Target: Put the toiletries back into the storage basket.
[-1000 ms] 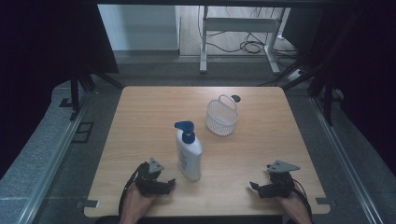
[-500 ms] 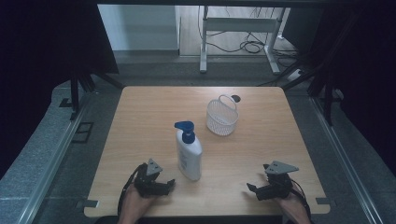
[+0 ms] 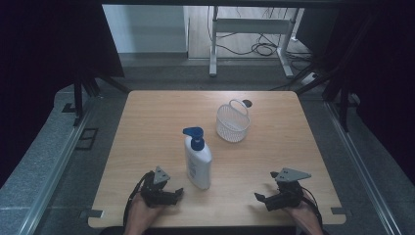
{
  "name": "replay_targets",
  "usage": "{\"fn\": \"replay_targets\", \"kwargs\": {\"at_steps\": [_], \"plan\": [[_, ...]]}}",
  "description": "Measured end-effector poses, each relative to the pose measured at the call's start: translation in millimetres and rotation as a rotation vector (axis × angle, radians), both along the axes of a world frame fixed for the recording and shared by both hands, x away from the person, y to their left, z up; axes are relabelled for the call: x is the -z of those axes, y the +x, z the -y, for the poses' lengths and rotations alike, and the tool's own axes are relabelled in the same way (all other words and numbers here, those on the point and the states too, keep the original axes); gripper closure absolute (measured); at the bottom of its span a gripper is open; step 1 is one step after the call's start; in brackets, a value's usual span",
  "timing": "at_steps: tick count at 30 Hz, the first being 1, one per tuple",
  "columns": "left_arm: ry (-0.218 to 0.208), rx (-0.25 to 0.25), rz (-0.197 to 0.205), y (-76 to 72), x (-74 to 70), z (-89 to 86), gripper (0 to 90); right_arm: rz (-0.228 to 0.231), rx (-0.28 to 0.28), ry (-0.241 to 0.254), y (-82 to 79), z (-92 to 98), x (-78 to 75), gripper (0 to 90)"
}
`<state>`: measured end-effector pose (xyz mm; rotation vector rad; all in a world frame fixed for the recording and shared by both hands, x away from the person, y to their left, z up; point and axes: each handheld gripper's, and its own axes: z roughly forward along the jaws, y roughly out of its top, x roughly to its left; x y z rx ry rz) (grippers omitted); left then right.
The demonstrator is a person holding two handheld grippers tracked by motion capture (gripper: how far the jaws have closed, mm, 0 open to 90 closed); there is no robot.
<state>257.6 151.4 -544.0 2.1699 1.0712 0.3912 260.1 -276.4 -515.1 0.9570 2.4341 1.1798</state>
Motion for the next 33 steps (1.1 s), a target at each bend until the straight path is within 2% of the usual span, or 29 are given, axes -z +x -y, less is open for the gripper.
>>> {"fn": "replay_targets", "kwargs": {"at_steps": [7, 12, 25, 33], "plan": [[-0.002, 0.0, 0.0, 0.0, 0.1, 0.1, 11.9, 0.016, -0.056, 0.053, 0.5, -10.4, -4.7, 0.0], [-0.003, 0.0, 0.0, 0.1, 0.1, 0.2, 11.9, 0.032, -0.065, 0.046, 2.1, -17.9, -9.2, 0.0], [-0.003, 0.0, 0.0, 0.1, 0.1, 0.2, 11.9, 0.018, -0.09, 0.059, 8.8, -39.3, -20.2, 0.0], [-0.003, 0.0, 0.0, 0.1, 0.1, 0.2, 11.9, 0.015, -0.11, 0.046, 13.3, -55.2, -24.5, 0.0]]}}
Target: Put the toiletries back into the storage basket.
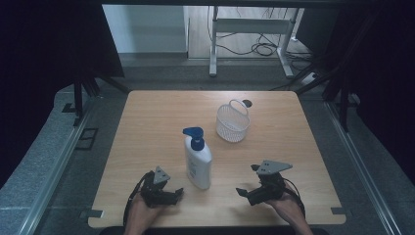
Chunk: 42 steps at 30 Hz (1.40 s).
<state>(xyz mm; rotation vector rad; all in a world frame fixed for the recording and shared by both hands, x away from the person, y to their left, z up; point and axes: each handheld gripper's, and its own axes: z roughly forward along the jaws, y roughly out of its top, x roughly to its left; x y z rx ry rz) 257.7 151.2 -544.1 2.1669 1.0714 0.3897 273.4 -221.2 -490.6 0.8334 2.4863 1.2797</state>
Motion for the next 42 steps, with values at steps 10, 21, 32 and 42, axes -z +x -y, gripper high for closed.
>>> {"fn": "replay_targets", "kwargs": {"at_steps": [10, 21, 32, 42], "plan": [[0.0, 0.0, 0.0, 0.0, 0.0, 0.0, 11.9, -0.009, -0.025, 0.007, 4.4, -19.4, -4.1, 0.0], [-0.001, -0.002, 0.001, 0.0, 0.0, 0.1, 11.9, -0.008, -0.059, 0.005, 9.9, -42.7, -12.4, 0.0], [-0.002, -0.002, 0.0, 0.0, 0.0, 0.1, 11.9, -0.015, -0.091, 0.033, 15.4, -65.5, -20.7, 2.3], [-0.001, -0.001, 0.0, 0.0, 0.0, 0.0, 11.9, -0.008, -0.107, 0.048, 18.3, -83.7, -29.1, 5.2]]}}
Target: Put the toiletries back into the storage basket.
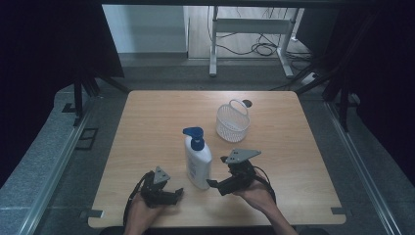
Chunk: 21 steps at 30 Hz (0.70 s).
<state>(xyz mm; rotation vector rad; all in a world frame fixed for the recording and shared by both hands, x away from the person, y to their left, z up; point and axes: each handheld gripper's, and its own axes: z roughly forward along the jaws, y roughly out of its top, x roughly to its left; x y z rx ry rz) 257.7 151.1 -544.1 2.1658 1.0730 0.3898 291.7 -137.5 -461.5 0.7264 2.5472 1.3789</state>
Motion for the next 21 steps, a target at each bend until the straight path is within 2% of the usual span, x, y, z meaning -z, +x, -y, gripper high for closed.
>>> {"fn": "replay_targets", "kwargs": {"at_steps": [21], "plan": [[0.001, 0.0, 0.0, 0.0, -0.1, -0.1, 11.9, 0.031, -0.001, 0.013, 9.8, -37.1, -9.9, 13.8]]}}
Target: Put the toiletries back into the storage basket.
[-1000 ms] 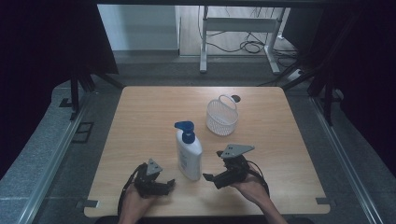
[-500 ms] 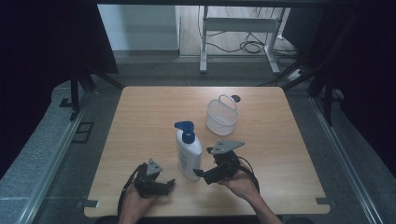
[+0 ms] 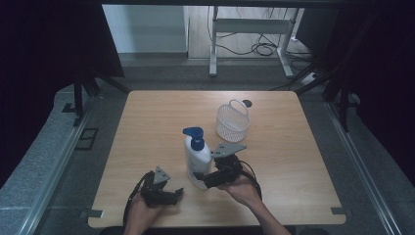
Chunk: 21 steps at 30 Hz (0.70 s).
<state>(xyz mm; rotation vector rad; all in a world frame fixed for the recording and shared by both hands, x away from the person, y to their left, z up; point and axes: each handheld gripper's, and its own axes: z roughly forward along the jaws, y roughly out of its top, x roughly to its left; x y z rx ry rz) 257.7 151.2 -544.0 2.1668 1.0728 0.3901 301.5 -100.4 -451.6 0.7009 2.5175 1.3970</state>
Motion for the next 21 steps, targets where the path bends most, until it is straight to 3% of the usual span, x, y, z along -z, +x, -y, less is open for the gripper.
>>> {"fn": "replay_targets", "kwargs": {"at_steps": [12, 21], "plan": [[0.004, 0.003, -0.002, 0.2, -0.2, -0.1, 11.9, 0.04, 0.022, -0.011, 4.3, -18.0, -3.7, 22.7], [0.002, 0.002, 0.001, 0.3, 0.1, 0.3, 11.9, 0.067, 0.036, -0.022, 8.6, -20.5, -3.9, 32.7]]}}
